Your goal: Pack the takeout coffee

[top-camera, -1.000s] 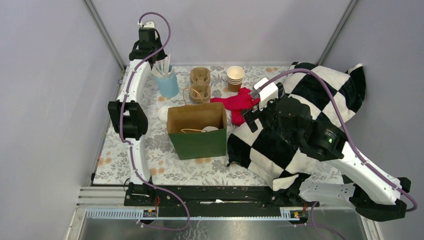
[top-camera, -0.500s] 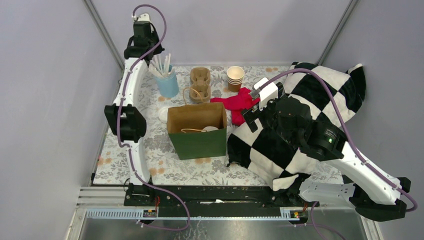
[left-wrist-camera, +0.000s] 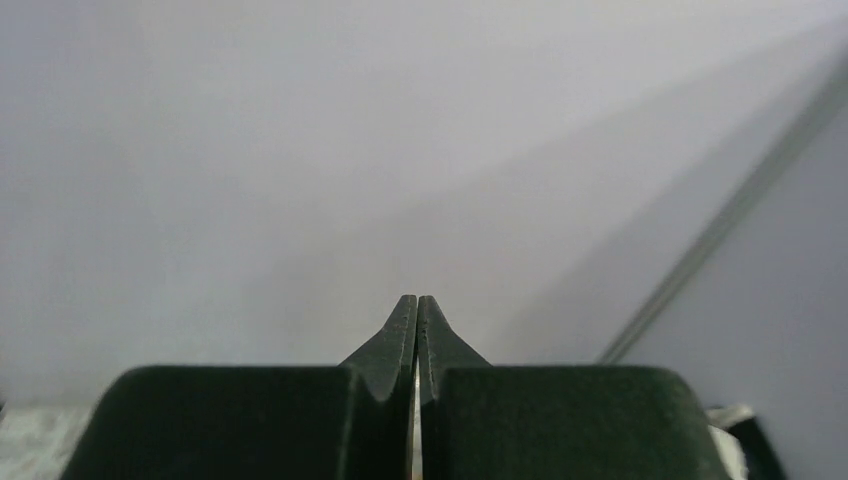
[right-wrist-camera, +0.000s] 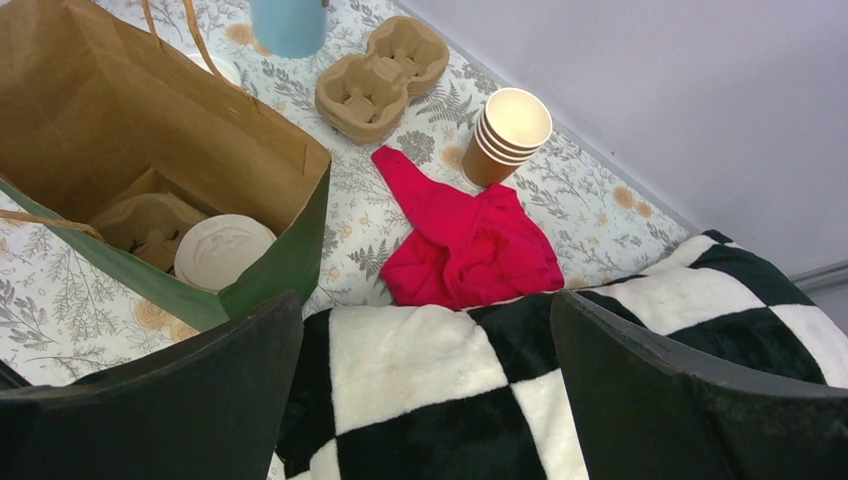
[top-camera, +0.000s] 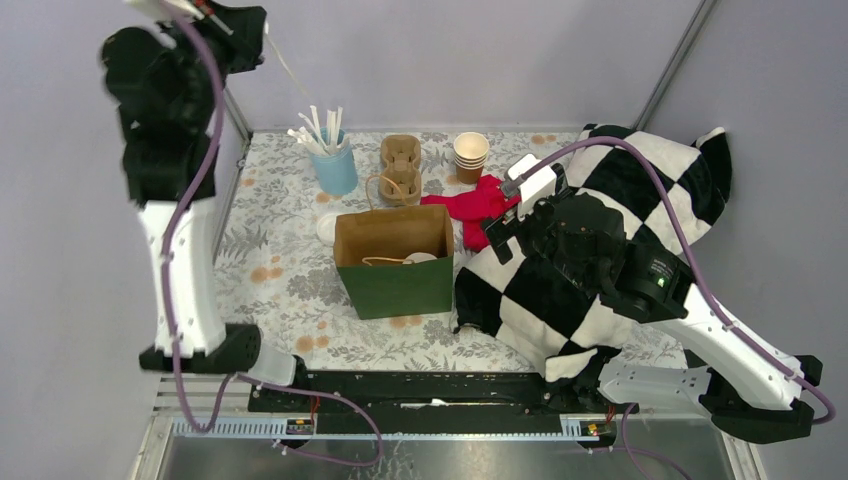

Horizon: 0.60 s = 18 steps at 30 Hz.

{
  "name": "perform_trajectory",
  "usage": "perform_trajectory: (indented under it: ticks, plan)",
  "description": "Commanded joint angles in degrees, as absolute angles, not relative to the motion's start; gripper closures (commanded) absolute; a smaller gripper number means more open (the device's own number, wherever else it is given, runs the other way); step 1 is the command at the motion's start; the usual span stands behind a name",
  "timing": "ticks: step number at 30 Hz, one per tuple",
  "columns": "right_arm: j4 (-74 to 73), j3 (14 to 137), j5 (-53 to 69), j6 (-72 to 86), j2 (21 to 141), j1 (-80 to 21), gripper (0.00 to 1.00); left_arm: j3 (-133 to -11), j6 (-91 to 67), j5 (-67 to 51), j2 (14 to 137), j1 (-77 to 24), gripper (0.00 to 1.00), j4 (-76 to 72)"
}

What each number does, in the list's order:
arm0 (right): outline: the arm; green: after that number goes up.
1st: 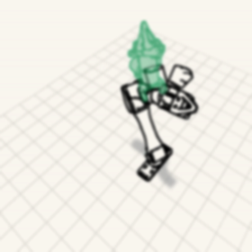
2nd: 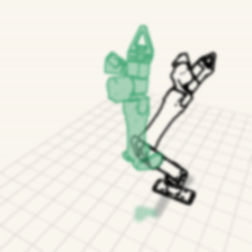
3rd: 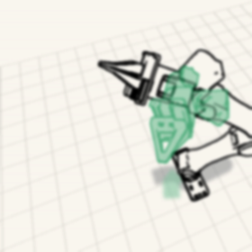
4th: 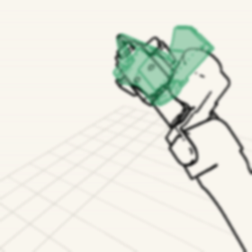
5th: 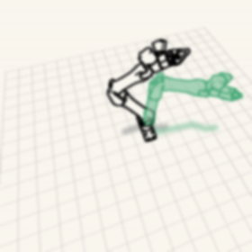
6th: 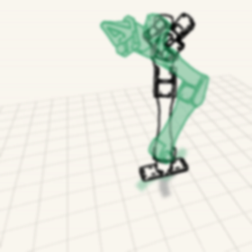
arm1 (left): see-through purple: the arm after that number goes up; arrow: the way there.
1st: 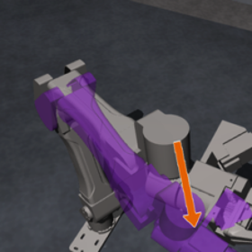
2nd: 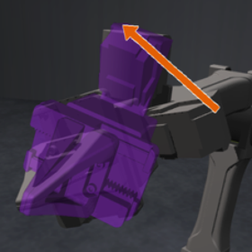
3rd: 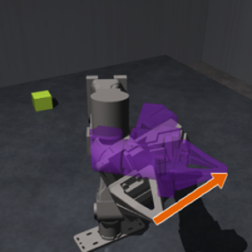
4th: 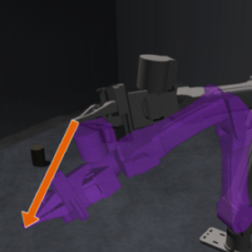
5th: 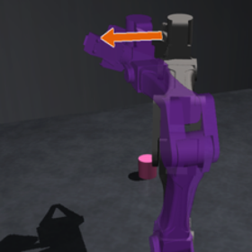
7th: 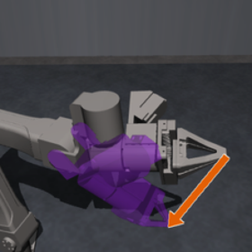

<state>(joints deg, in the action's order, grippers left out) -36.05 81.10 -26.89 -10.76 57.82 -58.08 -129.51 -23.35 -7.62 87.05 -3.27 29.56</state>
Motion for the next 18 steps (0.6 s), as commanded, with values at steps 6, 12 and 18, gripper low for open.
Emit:
perform_trajectory:
  ticks: [6,12,18]
  plan:
    - [-31.41,80.64,-26.79,-13.64,56.61,-57.81,0.0,-125.2,-29.45,-29.7,76.77,-3.25,1.0,29.21]
    - [-31.09,81.49,-25.65,-13.38,57.91,-57.75,0.0,-117.76,-31.71,-36.66,71.58,-3.25,1.0,29.18]
    - [-31.08,81.92,-24.48,-12.27,59.01,-57.82,0.0,-108.56,-33.83,-41.99,67.55,-3.25,1.0,29.19]
